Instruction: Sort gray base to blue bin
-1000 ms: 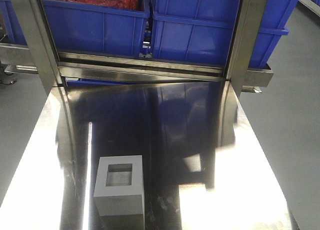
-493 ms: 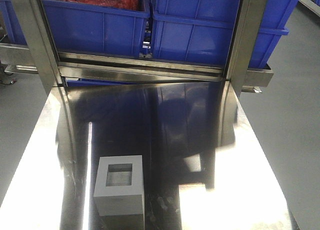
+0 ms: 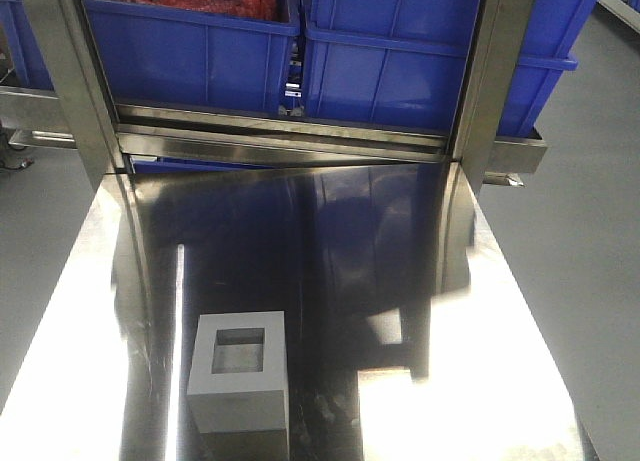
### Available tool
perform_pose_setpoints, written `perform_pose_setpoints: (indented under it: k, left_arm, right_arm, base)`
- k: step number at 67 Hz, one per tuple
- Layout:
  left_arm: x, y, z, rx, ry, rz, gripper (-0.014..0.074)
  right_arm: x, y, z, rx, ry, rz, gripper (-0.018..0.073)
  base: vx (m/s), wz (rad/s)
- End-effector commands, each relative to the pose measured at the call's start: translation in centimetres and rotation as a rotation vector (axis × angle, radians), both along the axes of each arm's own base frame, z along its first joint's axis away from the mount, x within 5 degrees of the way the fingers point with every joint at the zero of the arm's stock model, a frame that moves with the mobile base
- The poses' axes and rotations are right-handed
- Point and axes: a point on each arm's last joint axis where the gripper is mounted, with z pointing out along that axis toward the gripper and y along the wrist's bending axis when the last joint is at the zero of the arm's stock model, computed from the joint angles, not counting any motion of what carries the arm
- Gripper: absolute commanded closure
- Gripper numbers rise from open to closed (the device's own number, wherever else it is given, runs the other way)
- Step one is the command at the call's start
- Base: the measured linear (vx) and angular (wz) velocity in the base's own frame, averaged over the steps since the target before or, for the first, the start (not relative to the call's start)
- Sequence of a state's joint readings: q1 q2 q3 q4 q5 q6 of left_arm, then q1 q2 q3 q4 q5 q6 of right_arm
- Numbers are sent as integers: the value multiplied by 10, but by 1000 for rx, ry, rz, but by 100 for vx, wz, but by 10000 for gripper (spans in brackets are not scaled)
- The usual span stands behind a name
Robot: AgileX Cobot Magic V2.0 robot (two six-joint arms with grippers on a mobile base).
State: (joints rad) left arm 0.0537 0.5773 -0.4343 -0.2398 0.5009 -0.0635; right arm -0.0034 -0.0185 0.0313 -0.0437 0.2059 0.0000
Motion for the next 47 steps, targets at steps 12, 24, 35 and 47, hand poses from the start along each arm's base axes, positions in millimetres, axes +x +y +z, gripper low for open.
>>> perform_pose_setpoints:
  k: [12, 24, 35, 47]
  left_arm:
    - [24, -23, 43, -109, -93, -242, 133]
    - [51, -38, 37, -153, 50, -461, 133]
    - [72, -49, 31, -154, 99, -504, 133]
    - [86, -81, 31, -131, 93, -584, 133]
  right_arm:
    - [0, 0, 6, -21, -81, 2, 564]
    - [0, 0, 6, -21, -81, 2, 564]
    - [0, 0, 6, -21, -81, 2, 564]
    - [0, 0, 6, -21, -81, 2, 564]
  base:
    - [0, 0]
    - [0, 0]
    - [0, 0]
    - [0, 0]
